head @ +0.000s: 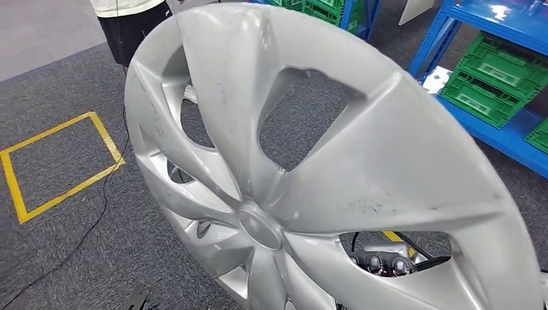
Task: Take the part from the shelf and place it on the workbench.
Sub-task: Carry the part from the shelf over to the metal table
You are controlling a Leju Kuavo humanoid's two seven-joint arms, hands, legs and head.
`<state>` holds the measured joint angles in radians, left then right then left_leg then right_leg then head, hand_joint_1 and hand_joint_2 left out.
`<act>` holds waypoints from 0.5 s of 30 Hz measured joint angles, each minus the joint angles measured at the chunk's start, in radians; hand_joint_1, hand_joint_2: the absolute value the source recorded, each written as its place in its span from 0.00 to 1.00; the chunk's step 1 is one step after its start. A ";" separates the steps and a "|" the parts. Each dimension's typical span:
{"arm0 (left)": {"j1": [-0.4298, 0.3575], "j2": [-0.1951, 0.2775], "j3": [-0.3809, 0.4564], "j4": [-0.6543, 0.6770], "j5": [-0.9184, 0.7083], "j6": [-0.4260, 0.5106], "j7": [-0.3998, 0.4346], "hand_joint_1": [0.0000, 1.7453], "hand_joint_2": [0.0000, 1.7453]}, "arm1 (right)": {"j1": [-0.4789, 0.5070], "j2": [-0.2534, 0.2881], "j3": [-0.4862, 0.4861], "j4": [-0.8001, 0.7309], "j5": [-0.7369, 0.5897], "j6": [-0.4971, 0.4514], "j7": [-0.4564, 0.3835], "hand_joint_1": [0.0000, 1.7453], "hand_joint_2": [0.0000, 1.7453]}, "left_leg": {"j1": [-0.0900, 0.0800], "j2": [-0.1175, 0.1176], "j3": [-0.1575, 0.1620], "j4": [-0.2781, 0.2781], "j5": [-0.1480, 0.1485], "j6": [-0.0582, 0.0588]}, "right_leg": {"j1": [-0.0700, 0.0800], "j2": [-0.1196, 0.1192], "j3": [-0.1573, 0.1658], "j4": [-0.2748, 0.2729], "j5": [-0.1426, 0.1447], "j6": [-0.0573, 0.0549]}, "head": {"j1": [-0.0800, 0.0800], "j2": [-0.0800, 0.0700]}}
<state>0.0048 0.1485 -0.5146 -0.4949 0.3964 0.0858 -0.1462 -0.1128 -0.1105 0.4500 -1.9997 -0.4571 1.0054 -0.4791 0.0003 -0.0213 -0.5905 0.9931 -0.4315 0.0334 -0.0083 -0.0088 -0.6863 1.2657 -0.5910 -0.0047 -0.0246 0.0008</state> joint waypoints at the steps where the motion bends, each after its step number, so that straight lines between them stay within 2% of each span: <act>1: 0.001 0.000 0.000 0.000 0.000 0.000 0.000 0.00 1.00 | 0.002 -0.001 0.000 0.000 0.000 0.000 0.000 0.71 1.00 | 0.000 -0.012 0.000 0.000 0.000 0.000 | -0.002 0.002 -0.022 0.035 -0.005 0.005 | 0.000 0.000; 2: 0.002 0.000 0.000 0.000 0.000 0.000 0.000 0.00 1.00 | 0.003 -0.001 0.000 0.000 0.000 0.000 0.000 0.71 1.00 | 0.001 -0.024 0.001 0.001 -0.001 -0.001 | -0.005 0.003 -0.026 0.031 0.006 0.013 | 0.000 0.000; 3: 0.003 -0.001 0.000 0.000 0.000 0.000 0.000 0.00 1.00 | 0.004 -0.002 0.000 0.000 0.000 0.000 0.000 0.71 1.00 | 0.003 -0.036 0.001 0.003 -0.002 -0.003 | -0.010 0.006 -0.010 -0.013 0.031 0.024 | 0.000 0.000; 4: 0.003 -0.001 0.000 0.000 0.000 0.000 0.000 0.00 1.00 | 0.003 -0.002 0.000 0.000 0.000 0.000 0.000 0.71 1.00 | 0.005 -0.049 0.000 0.008 -0.005 -0.007 | -0.016 0.017 0.019 -0.083 0.062 0.036 | 0.000 0.000; 5: 0.003 -0.001 0.000 -0.001 0.000 0.000 0.000 0.00 1.00 | 0.003 -0.002 0.000 0.000 0.000 0.000 0.000 0.71 1.00 | 0.004 -0.060 -0.003 0.015 -0.009 -0.013 | -0.020 0.031 0.047 -0.148 0.089 0.042 | 0.001 0.000; 6: 0.004 -0.001 0.000 -0.001 0.000 0.000 0.000 0.00 1.00 | 0.003 -0.002 0.000 0.000 0.000 0.000 0.000 0.71 1.00 | 0.004 -0.070 -0.007 0.022 -0.013 -0.020 | -0.023 0.042 0.069 -0.196 0.108 0.041 | 0.001 0.000; 7: 0.005 -0.001 0.000 -0.001 0.000 0.000 0.000 0.00 1.00 | 0.004 -0.002 0.001 -0.001 0.000 0.000 0.000 0.71 1.00 | 0.004 -0.077 -0.011 0.027 -0.016 -0.026 | -0.023 0.049 0.080 -0.220 0.117 0.034 | 0.001 0.000; 9: 0.011 0.000 0.000 -0.001 0.000 0.000 0.000 0.00 1.00 | 0.003 -0.002 0.001 -0.002 0.000 0.000 0.000 0.71 1.00 | 0.007 -0.085 -0.016 0.028 -0.018 -0.036 | -0.018 0.040 0.082 -0.221 0.120 0.015 | 0.001 0.000; 10: 0.014 0.000 0.000 -0.001 0.000 0.000 0.000 0.00 1.00 | 0.002 -0.001 0.001 -0.002 0.000 0.000 0.000 0.71 1.00 | 0.009 -0.081 -0.019 0.031 -0.020 -0.041 | -0.017 0.035 0.083 -0.223 0.121 0.008 | 0.001 0.000; 12: 0.015 0.000 0.000 -0.001 0.000 0.000 0.000 0.00 1.00 | 0.001 0.001 0.001 -0.003 0.000 0.000 0.000 0.71 1.00 | 0.011 -0.043 -0.041 0.078 -0.048 -0.049 | -0.018 0.022 0.087 -0.225 0.121 -0.004 | -0.003 0.000; 14: 0.013 0.000 0.001 -0.002 0.000 0.000 0.000 0.00 1.00 | 0.001 0.003 0.001 -0.003 -0.001 0.000 0.000 0.71 1.00 | 0.012 0.002 -0.099 0.198 -0.105 -0.055 | -0.012 0.006 0.090 -0.226 0.118 -0.013 | -0.006 0.000; 15: 0.013 0.000 0.001 -0.002 0.000 0.000 0.000 0.00 1.00 | 0.001 0.003 0.002 -0.003 -0.001 0.000 0.000 0.71 1.00 | 0.013 0.012 -0.132 0.264 -0.130 -0.056 | -0.009 -0.002 0.090 -0.225 0.117 -0.016 | -0.006 0.000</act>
<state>0.0181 0.1486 -0.5138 -0.4970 0.3964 0.0856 -0.1460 -0.1118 -0.1076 0.4516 -2.0030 -0.4583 1.0052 -0.4788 0.0132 -0.0095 -0.7228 1.2568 -0.5616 -0.0227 -0.0170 -0.0109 -0.5960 1.0402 -0.4743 -0.0211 -0.0307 0.0008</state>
